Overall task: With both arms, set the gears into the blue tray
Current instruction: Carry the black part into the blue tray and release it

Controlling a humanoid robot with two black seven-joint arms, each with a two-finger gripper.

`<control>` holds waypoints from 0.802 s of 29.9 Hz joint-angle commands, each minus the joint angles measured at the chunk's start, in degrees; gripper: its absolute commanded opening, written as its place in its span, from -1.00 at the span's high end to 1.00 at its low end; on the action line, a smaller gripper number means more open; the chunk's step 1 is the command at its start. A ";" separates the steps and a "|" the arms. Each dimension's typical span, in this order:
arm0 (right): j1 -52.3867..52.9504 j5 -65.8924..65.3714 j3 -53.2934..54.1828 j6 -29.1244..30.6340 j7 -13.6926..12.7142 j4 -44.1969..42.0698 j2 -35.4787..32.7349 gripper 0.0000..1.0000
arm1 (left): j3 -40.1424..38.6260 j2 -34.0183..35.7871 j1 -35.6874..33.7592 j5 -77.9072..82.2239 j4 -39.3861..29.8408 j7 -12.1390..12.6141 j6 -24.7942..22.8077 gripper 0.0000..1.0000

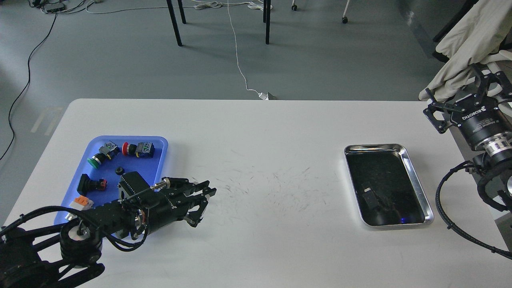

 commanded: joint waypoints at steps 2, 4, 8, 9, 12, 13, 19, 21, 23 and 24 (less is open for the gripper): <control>0.70 -0.08 -0.28 0.00 0.00 -0.07 -0.01 -0.96 | -1.91 8.99 0.02 -4.39 -0.56 -2.26 0.47 0.90; 0.70 -0.08 -0.28 0.00 0.00 0.02 -0.01 -0.96 | -1.48 10.75 0.55 -7.90 1.54 -2.96 2.21 0.90; 0.79 -0.08 -0.46 0.00 0.00 0.02 -0.01 -0.96 | -0.51 10.41 1.86 -9.94 7.95 -4.81 6.35 0.90; 1.05 -0.08 -0.55 0.00 0.00 0.02 -0.01 -0.96 | -0.51 10.23 2.30 -10.03 9.10 -4.90 6.88 0.90; 1.40 -0.08 -0.72 0.00 -0.09 0.02 -0.01 -0.97 | -0.51 8.92 3.71 -12.05 11.83 -4.99 7.50 0.89; 1.49 -0.08 -0.72 0.00 -0.09 0.02 -0.01 -0.96 | -0.51 7.78 4.06 -12.92 12.70 -4.99 7.50 0.89; 1.84 -0.17 -0.90 0.00 -0.09 0.02 -0.54 -0.96 | -0.51 5.93 5.91 -15.04 15.87 -4.99 7.59 0.86; 1.75 -0.17 -0.90 0.00 -0.09 -0.07 -0.54 -0.96 | -0.51 5.84 6.44 -15.92 16.05 -4.90 7.85 0.82; 1.75 -0.17 -0.90 0.00 -0.09 -0.07 -0.54 -0.96 | -0.42 5.40 6.53 -16.01 16.32 -4.90 8.20 0.73; 1.75 -0.17 -0.90 0.00 -0.09 -0.07 -0.54 -0.96 | -0.42 5.14 6.53 -16.10 16.49 -4.90 8.20 0.66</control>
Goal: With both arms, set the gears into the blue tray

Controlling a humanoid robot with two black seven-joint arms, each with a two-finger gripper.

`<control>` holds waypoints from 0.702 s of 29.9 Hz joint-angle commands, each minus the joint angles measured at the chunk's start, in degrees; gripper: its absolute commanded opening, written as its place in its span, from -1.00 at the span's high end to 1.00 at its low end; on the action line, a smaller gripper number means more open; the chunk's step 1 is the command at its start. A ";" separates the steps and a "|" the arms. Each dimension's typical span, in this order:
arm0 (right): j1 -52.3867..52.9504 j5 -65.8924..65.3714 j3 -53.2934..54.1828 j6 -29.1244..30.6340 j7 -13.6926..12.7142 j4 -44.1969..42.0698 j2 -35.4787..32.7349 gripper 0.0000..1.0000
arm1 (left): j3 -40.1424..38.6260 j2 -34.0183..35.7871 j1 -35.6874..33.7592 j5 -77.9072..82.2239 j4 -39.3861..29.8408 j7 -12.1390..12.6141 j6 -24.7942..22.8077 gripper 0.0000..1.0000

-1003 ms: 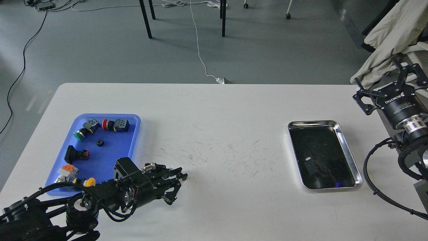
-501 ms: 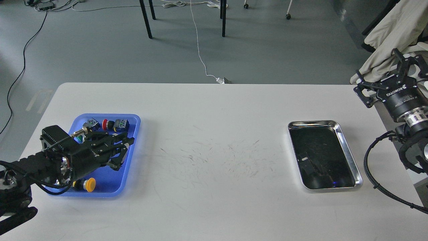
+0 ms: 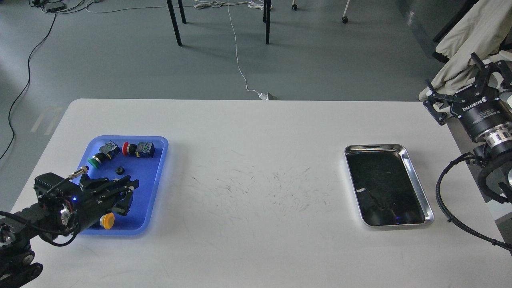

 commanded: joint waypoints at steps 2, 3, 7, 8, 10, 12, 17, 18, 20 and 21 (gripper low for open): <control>-0.07 0.00 -0.08 0.00 -0.09 0.02 -0.03 -0.96 | 0.03 -0.57 0.17 -0.32 1.51 -0.04 0.26 0.39; -0.07 0.00 -0.08 0.00 -0.09 -0.07 -0.12 -0.97 | 0.03 -0.57 0.17 -0.32 1.95 -0.04 0.26 0.10; -0.07 -0.53 -0.34 0.00 -0.17 0.10 -0.03 -0.97 | -0.05 -0.57 0.17 -2.94 2.13 -0.22 1.23 -0.97; -0.07 -0.62 -0.60 0.00 -0.17 0.11 -0.03 -0.97 | 0.03 -0.57 0.08 -4.26 2.05 -0.22 1.40 -0.97; 0.11 -0.62 -1.13 0.00 -0.17 0.11 -0.03 -0.97 | -0.14 -0.31 -0.01 -5.15 1.70 -0.22 1.49 -0.97; 0.63 -0.53 -1.22 0.00 -0.26 0.19 -0.03 -0.97 | -1.10 0.13 -0.71 -5.24 1.17 -0.31 1.58 -0.97; 1.86 -0.62 -1.31 0.00 -0.26 0.19 -0.03 -0.97 | -7.42 -0.13 -6.59 -12.07 -0.15 -0.40 2.37 -0.97; 2.13 -0.62 -1.40 0.00 -0.35 0.19 -0.03 -0.97 | -8.31 -0.66 -7.82 -15.05 -0.06 -0.14 2.28 -0.97; 2.39 -0.62 -2.01 0.00 -0.35 0.11 0.14 -0.97 | -9.19 -3.11 -11.51 -23.91 -0.06 0.30 2.37 -0.97; 2.57 -0.62 -2.45 0.00 -0.35 0.02 0.23 -0.97 | -9.37 -4.69 -13.09 -28.57 0.20 0.74 2.55 -0.97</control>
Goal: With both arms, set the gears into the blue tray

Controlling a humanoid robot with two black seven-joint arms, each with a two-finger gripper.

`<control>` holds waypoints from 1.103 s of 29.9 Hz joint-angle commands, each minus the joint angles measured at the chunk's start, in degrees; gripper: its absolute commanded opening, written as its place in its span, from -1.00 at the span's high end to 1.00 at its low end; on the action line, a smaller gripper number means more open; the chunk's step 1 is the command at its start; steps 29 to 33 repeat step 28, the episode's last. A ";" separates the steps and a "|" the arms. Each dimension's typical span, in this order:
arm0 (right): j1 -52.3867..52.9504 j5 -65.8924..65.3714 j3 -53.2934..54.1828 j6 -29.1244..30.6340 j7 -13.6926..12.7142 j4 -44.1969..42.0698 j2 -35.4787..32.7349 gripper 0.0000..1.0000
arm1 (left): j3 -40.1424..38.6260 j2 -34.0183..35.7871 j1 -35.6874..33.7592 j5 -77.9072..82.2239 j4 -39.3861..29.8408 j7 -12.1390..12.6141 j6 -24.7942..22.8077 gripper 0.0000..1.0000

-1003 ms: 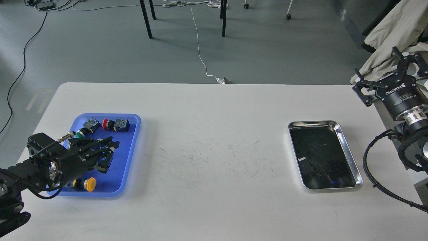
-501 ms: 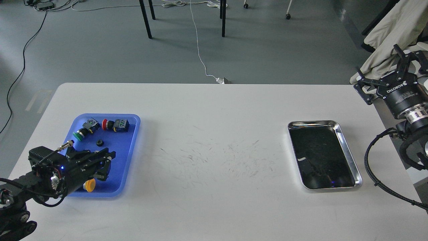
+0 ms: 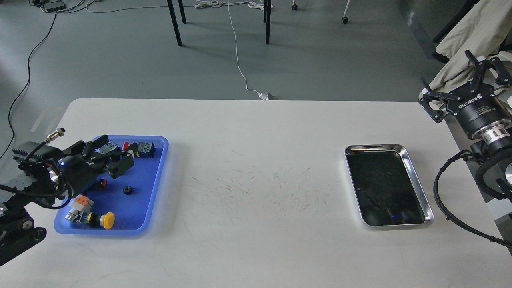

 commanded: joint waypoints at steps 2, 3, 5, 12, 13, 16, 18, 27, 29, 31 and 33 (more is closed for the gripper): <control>1.20 -0.01 -1.96 0.00 -0.03 -0.10 0.56 -0.97 | -1.35 -6.46 -7.38 -23.42 0.67 2.59 -0.29 -0.97; 1.38 -0.01 -2.22 -0.40 -0.03 -0.10 0.65 -0.97 | -1.87 -7.34 -8.44 -29.22 0.93 3.38 -0.38 -0.97; 1.99 -0.01 -2.66 -1.45 0.06 -0.10 0.73 -0.97 | -4.41 -9.01 -10.20 -42.93 2.07 4.70 -0.38 -0.97; 3.13 -0.01 -7.76 -4.53 0.06 -0.01 1.08 -0.97 | -22.34 -22.89 -13.10 -65.58 16.12 8.13 -3.53 -0.97; 3.22 -0.01 -7.50 -4.53 0.23 -0.01 1.17 -0.97 | -24.01 -23.95 -13.19 -65.84 18.23 8.05 -5.89 -0.97; 2.70 0.17 -6.53 -4.53 0.41 -0.18 0.65 -0.97 | -26.74 -26.68 -13.11 -66.20 20.97 7.26 -12.84 -0.97; 2.43 0.17 -5.65 -4.62 0.41 -0.62 0.56 -0.97 | -27.89 -27.12 -13.02 -66.46 22.46 5.68 -16.54 -0.97; 3.05 0.17 -4.16 -4.71 0.41 -0.19 0.65 -0.97 | -28.42 -26.95 -12.67 -71.91 23.96 2.33 -24.11 -0.97; 3.14 0.17 -4.16 -4.80 0.32 -0.19 0.65 -0.97 | -28.42 -26.95 -12.58 -71.91 23.96 2.33 -24.11 -0.97; 3.14 0.17 -4.16 -4.80 0.32 -0.19 0.65 -0.97 | -28.42 -26.95 -12.58 -71.91 23.96 2.33 -24.11 -0.97; 3.14 0.17 -4.16 -4.80 0.32 -0.19 0.65 -0.97 | -28.42 -26.95 -12.58 -71.91 23.96 2.33 -24.11 -0.97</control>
